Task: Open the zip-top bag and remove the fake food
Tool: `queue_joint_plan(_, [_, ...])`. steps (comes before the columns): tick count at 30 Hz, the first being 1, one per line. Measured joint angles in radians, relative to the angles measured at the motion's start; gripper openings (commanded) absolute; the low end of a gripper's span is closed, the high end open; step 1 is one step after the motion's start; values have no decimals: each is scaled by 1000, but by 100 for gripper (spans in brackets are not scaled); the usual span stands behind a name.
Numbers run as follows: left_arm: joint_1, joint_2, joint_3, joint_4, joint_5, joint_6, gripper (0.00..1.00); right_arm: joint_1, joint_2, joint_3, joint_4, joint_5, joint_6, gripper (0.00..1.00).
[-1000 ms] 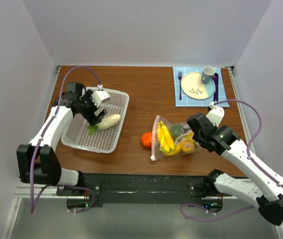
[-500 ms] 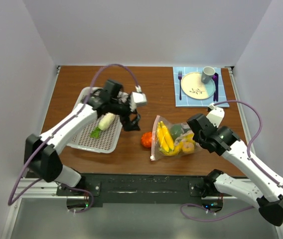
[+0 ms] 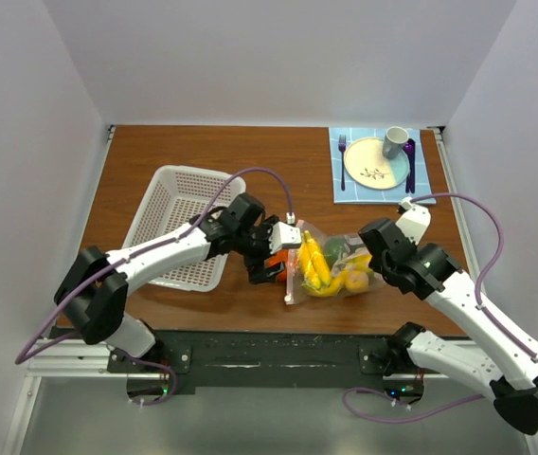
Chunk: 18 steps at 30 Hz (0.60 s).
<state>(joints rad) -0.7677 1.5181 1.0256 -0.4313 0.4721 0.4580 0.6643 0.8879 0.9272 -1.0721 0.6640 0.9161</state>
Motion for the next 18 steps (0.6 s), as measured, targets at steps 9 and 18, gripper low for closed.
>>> queue_joint_plan(9, [0,115,-14,146,22,30,100,-4,-12,-4,-10,0,4,0])
queue_joint_plan(18, [0,188,-6,193,79,58,100,-5,-16,-16,-16,0,4,0])
